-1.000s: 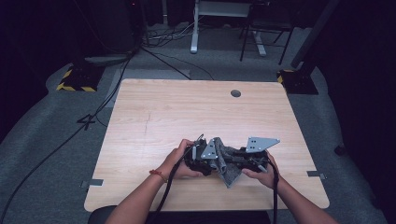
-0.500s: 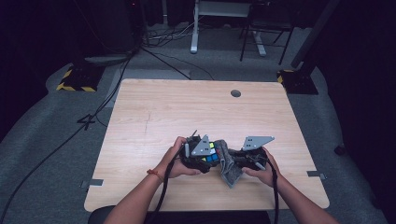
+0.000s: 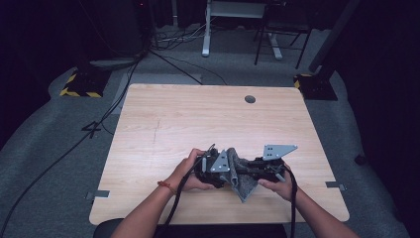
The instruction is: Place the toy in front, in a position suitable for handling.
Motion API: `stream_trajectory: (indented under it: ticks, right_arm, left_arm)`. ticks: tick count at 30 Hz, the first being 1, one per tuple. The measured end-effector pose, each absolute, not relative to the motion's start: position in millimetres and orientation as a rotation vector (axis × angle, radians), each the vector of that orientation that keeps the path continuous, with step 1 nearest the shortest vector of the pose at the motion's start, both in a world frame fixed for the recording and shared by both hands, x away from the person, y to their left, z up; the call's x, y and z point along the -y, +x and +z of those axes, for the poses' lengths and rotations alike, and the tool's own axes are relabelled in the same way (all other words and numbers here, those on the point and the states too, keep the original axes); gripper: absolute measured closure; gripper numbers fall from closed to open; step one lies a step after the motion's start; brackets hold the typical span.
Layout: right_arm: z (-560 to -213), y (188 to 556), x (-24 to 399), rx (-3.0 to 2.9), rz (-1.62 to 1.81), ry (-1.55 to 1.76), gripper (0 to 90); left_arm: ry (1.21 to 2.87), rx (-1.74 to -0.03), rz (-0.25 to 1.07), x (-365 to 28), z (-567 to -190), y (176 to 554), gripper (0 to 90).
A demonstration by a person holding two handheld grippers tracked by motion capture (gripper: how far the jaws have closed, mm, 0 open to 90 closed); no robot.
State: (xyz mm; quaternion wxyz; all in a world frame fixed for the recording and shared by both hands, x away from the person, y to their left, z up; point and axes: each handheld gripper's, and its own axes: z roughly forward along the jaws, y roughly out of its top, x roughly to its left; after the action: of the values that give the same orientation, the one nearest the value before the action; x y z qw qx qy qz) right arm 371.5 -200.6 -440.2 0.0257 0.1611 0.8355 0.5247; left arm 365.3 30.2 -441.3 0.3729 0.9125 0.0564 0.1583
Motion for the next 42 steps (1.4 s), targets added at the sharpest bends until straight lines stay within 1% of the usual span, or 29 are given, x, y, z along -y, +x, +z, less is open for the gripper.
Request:
stream_trajectory:
  ticks: [5,10,15,19,22,25,31,36,39,42]
  right_arm:
    - [-444.9,375.8,202.9,-2.564,1.538,0.535,79.7]
    - [-457.6,384.2,202.9,-2.616,1.4,0.586,79.7]
    - [-466.0,389.5,202.5,-2.665,1.35,0.631,79.7]
    - [-459.2,385.9,202.8,-2.632,1.404,0.611,79.6]
    - [-446.1,379.8,201.9,-2.581,1.483,0.576,79.6]
    - [-440.5,376.0,200.4,-2.552,1.481,0.548,79.6]
    - [-456.6,384.9,201.4,-2.607,1.38,0.625,79.6]
    - [-468.5,391.4,201.9,-2.66,1.344,0.67,79.5]
    - [-467.1,389.6,201.1,-2.677,1.416,0.65,79.3]
    - [-465.4,389.0,203.0,-2.683,1.529,0.651,79.4]
  left_arm:
    - [2.291,-0.175,0.378,-35.0,-437.5,367.7,33.4]
    - [2.266,-0.187,0.372,-38.7,-433.6,368.3,33.4]
    - [2.247,-0.184,0.366,-42.3,-429.6,367.7,33.4]
    - [2.253,-0.19,0.376,-41.5,-430.2,367.5,33.5]
    - [2.271,-0.178,0.377,-37.3,-432.3,366.8,33.5]
    - [2.27,-0.174,0.381,-36.0,-431.1,366.1,33.5]
    - [2.242,-0.168,0.383,-39.2,-425.9,363.7,33.5]
    - [2.181,-0.169,0.372,-44.7,-417.5,361.9,33.5]
    - [2.177,-0.164,0.381,-45.8,-417.6,361.4,33.5]
    - [2.139,-0.164,0.354,-49.2,-416.2,362.7,33.4]
